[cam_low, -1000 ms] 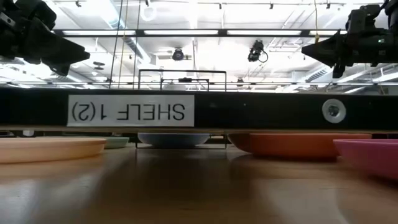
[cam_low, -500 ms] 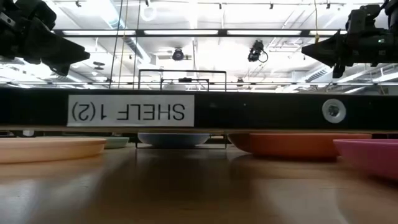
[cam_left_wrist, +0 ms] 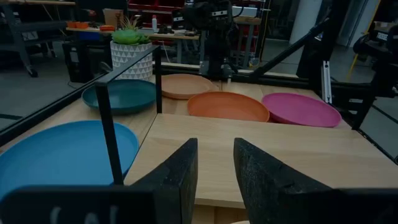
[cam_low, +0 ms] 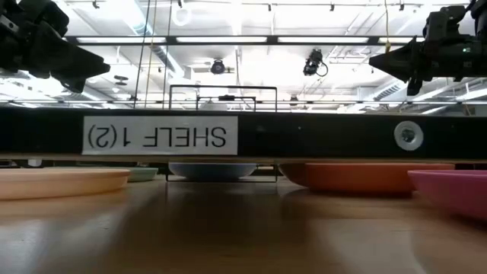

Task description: Place and stack plates onto a shelf

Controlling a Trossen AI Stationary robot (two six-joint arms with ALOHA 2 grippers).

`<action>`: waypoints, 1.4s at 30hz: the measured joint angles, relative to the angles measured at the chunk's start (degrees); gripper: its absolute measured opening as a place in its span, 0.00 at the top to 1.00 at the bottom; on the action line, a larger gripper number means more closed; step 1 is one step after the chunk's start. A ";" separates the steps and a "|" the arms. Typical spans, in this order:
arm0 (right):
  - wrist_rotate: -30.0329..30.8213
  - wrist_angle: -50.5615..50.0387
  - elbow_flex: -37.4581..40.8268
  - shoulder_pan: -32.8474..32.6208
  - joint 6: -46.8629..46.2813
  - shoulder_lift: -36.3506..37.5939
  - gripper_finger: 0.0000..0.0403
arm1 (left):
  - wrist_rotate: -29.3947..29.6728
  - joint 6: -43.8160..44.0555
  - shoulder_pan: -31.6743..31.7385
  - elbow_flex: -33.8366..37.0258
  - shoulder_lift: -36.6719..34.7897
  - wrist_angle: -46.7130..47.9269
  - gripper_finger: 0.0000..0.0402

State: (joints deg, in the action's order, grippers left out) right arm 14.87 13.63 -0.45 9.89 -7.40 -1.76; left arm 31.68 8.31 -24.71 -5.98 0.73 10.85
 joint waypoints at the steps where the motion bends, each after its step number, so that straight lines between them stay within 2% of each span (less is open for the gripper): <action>1: 0.00 0.00 0.00 0.00 0.00 0.00 0.94 | -0.01 0.00 -0.01 0.02 0.01 -0.01 0.73; 22: 0.00 0.00 0.00 0.01 0.02 0.01 0.94 | -0.02 0.03 -0.01 0.01 0.00 -0.81 0.73; 26: 0.01 0.00 0.00 0.01 0.01 0.01 0.94 | 0.17 -1.43 0.03 0.02 0.02 -4.26 0.73; 31: 0.00 0.02 0.00 0.00 0.00 0.02 0.94 | 1.27 -7.21 0.16 0.02 0.02 -13.28 0.73; 34: 0.01 0.00 0.00 0.00 0.00 0.01 0.94 | 1.34 -7.85 0.16 0.02 0.02 -18.01 0.73; 42: 0.00 0.02 0.00 0.00 0.02 0.02 0.94 | 1.31 -5.76 0.16 0.02 0.02 -20.76 0.73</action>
State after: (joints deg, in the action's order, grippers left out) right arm 14.87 13.65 -0.45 9.89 -7.38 -1.74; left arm 32.99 2.55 -24.56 -5.96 0.75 -9.91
